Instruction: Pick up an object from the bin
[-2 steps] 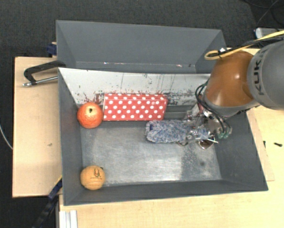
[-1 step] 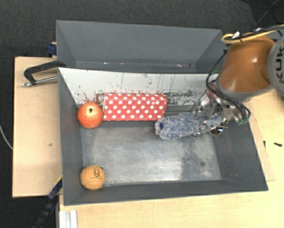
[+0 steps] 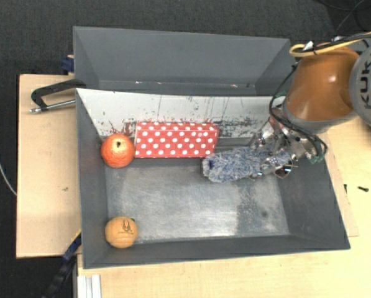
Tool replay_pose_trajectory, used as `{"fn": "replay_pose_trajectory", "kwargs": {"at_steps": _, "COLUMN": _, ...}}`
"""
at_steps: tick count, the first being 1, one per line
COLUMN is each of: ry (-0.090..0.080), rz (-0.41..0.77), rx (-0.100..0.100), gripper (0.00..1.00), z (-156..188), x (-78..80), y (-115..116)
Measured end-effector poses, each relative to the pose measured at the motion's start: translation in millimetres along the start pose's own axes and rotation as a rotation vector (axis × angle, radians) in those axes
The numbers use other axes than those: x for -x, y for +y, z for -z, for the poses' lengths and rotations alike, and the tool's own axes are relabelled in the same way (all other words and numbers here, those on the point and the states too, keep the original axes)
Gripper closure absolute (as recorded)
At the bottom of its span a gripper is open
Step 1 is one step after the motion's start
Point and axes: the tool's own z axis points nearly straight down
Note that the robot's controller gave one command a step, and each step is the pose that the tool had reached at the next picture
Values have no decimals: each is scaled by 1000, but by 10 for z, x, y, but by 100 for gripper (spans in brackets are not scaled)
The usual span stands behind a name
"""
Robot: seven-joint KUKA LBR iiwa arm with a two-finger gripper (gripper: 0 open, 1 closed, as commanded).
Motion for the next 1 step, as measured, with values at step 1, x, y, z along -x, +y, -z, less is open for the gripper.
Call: {"fn": "replay_pose_trajectory", "kwargs": {"at_steps": 1, "ry": 8, "rz": 0, "rx": 4, "gripper": 100, "z": 396, "x": 5, "y": 90}}
